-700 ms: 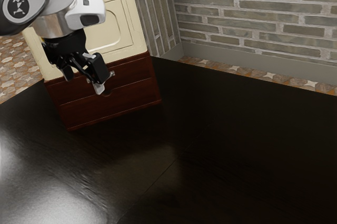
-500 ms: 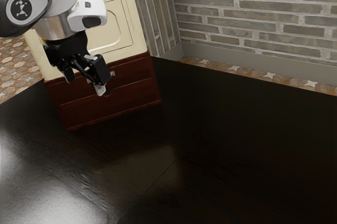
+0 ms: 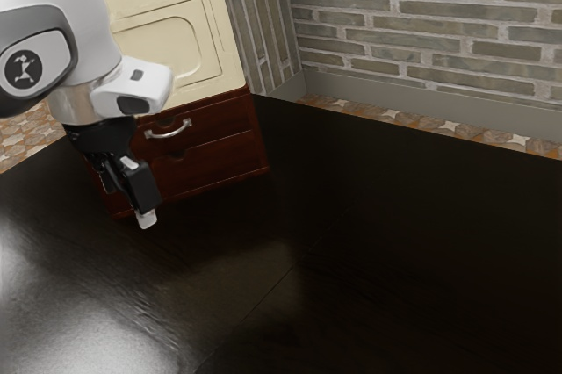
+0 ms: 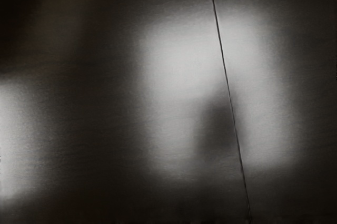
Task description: Pull the drawer handle with one arm to open the drawer
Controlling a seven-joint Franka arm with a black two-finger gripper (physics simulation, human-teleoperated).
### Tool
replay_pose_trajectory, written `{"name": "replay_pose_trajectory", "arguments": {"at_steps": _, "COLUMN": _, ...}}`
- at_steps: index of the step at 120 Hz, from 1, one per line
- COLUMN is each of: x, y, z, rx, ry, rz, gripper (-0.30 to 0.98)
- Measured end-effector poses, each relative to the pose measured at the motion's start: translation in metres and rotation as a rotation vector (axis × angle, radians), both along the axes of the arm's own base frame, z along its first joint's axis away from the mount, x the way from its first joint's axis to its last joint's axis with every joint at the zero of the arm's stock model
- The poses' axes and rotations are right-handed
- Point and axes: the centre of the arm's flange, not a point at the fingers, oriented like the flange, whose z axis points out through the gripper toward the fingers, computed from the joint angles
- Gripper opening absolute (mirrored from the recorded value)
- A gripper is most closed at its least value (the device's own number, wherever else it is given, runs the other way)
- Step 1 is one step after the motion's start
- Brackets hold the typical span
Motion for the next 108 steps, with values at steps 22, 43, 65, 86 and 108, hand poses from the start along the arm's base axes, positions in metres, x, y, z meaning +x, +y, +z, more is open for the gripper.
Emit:
{"name": "replay_pose_trajectory", "arguments": {"at_steps": 22, "x": -0.021, "y": 0.024, "z": -0.022, "rx": -0.007, "ry": -0.039, "rz": -0.245, "gripper": 0.68}}
{"name": "replay_pose_trajectory", "arguments": {"at_steps": 43, "x": -0.010, "y": 0.027, "z": -0.020, "rx": 0.055, "ry": -0.072, "rz": -0.488, "gripper": 0.68}}
{"name": "replay_pose_trajectory", "arguments": {"at_steps": 65, "x": 0.006, "y": 0.031, "z": -0.018, "rx": 0.101, "ry": -0.102, "rz": -0.668, "gripper": 0.69}}
{"name": "replay_pose_trajectory", "arguments": {"at_steps": 86, "x": 0.044, "y": 0.079, "z": -0.047, "rx": 0.105, "ry": -0.136, "rz": -0.710, "gripper": 0.69}}
{"name": "replay_pose_trajectory", "arguments": {"at_steps": 108, "x": 0.075, "y": 0.110, "z": -0.055, "rx": 0.151, "ry": -0.204, "rz": -0.746, "gripper": 0.69}}
